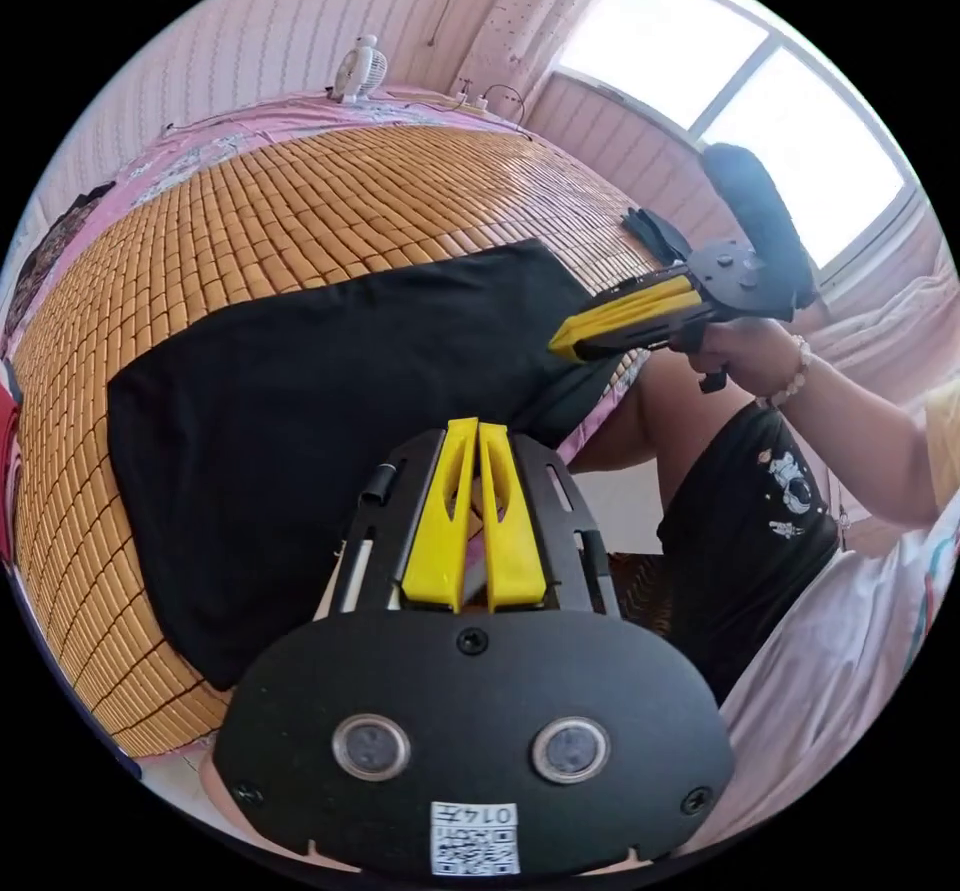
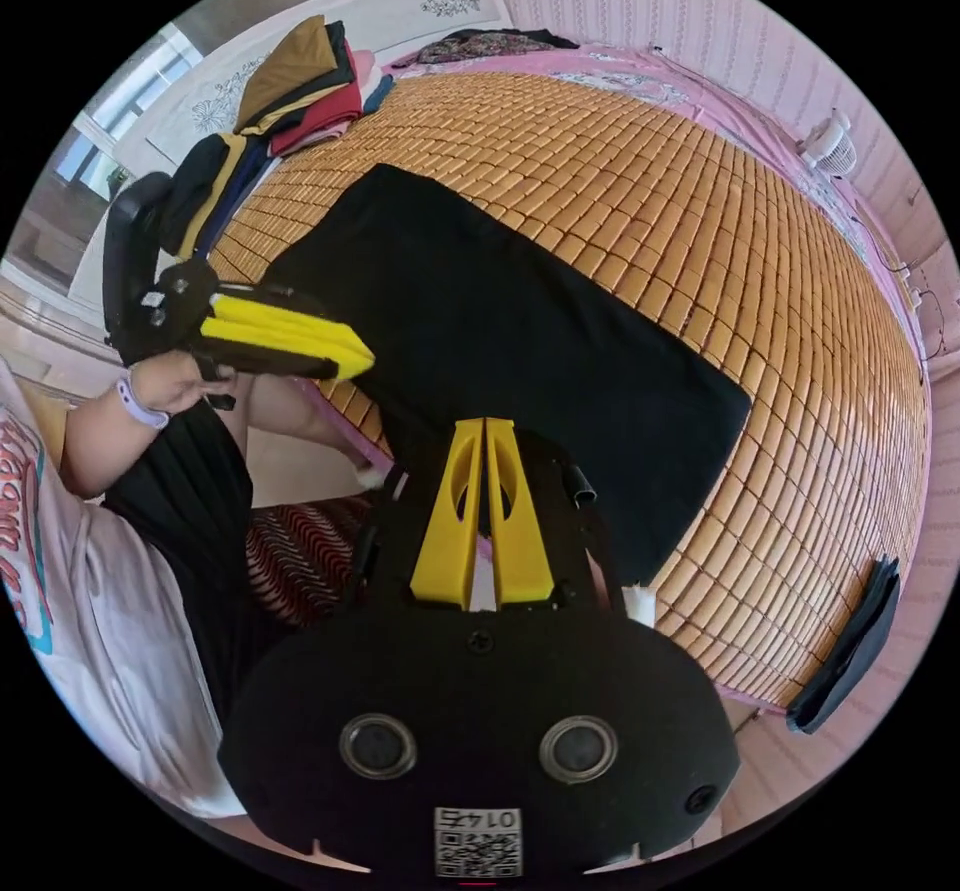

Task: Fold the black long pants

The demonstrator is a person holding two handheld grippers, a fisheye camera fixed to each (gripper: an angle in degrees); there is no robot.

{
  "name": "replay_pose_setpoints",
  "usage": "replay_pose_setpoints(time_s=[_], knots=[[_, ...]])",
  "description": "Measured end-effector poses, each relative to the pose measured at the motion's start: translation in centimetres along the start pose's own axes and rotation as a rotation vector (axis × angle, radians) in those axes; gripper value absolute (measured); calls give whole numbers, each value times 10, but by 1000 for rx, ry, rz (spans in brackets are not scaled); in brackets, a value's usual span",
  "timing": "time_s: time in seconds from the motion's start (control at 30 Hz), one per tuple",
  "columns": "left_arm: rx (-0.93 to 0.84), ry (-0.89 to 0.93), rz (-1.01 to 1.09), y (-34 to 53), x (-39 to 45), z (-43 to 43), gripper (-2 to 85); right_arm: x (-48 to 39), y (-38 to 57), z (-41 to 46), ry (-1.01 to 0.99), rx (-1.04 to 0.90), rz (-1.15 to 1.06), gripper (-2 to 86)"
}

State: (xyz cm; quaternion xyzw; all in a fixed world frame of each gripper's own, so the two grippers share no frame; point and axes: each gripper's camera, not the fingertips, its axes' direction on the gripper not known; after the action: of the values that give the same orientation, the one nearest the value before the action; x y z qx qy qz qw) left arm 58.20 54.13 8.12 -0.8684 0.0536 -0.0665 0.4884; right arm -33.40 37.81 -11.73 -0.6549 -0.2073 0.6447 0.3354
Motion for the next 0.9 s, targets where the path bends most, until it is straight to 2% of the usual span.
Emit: replay_pose_setpoints(time_s=[0.07,0.2,0.27,0.33,0.43,0.5,0.57,0.73,0.9], knots=[[-26,-57,17,-3,11,14,-10,1,-25,-2,-26,38,-47,-2],[-25,-136,81,-4,40,25,-10,2,-95,24,123,-33,-172,-4],[-26,-180,119,-5,54,29,-10,3,-119,55,182,-244,-300,-4],[-10,-219,141,-4,68,33,-10,12,-144,46,153,-354,-353,-4],[20,-219,117,-3,78,35,-10,20,-150,48,219,-393,-424,-4],[29,-224,130,-3,85,36,-10,29,-147,48,210,-352,-426,-4],[32,-233,153,-4,92,36,-9,47,-142,33,141,-315,-369,-3],[200,-115,257,-6,129,19,-1,138,-51,-54,-137,-4,-9,5],[270,-42,356,-28,166,33,71,210,54,-65,-143,-147,263,53]])
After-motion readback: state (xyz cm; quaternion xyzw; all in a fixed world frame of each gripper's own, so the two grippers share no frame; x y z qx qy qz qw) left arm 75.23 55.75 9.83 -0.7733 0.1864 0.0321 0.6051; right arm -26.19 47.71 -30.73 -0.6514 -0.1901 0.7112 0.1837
